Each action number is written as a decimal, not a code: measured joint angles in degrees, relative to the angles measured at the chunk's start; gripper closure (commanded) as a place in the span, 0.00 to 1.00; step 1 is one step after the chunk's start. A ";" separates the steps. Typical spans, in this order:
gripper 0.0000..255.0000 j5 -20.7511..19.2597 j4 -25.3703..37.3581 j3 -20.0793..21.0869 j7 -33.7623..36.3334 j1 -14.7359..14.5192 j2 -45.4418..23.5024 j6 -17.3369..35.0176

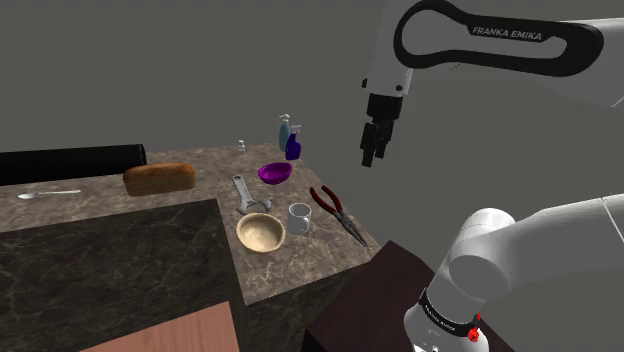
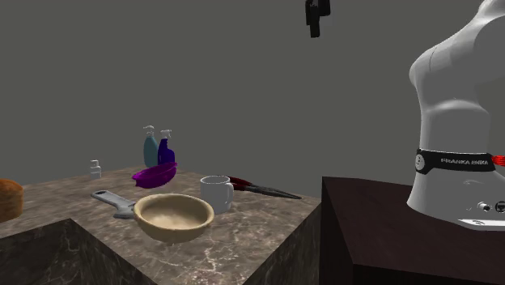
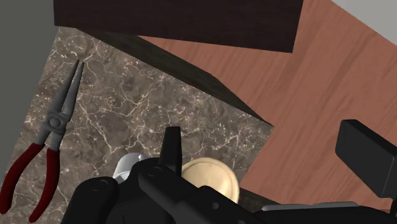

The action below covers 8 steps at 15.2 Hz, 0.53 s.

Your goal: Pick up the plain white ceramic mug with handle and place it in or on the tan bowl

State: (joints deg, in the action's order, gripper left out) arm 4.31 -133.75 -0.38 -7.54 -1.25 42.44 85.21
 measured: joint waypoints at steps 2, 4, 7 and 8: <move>0.00 -0.24 -0.40 -0.24 -0.40 0.09 -0.56 0.90; 0.00 -0.80 -1.67 -0.78 -1.38 0.30 -2.12 3.68; 0.00 -1.73 -2.90 -1.77 -3.11 0.68 -6.22 8.90; 0.00 -2.02 -3.86 -2.09 -3.67 0.81 -7.30 10.94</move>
State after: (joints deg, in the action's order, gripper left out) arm 2.29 -137.62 -2.47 -11.21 -0.44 35.14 96.15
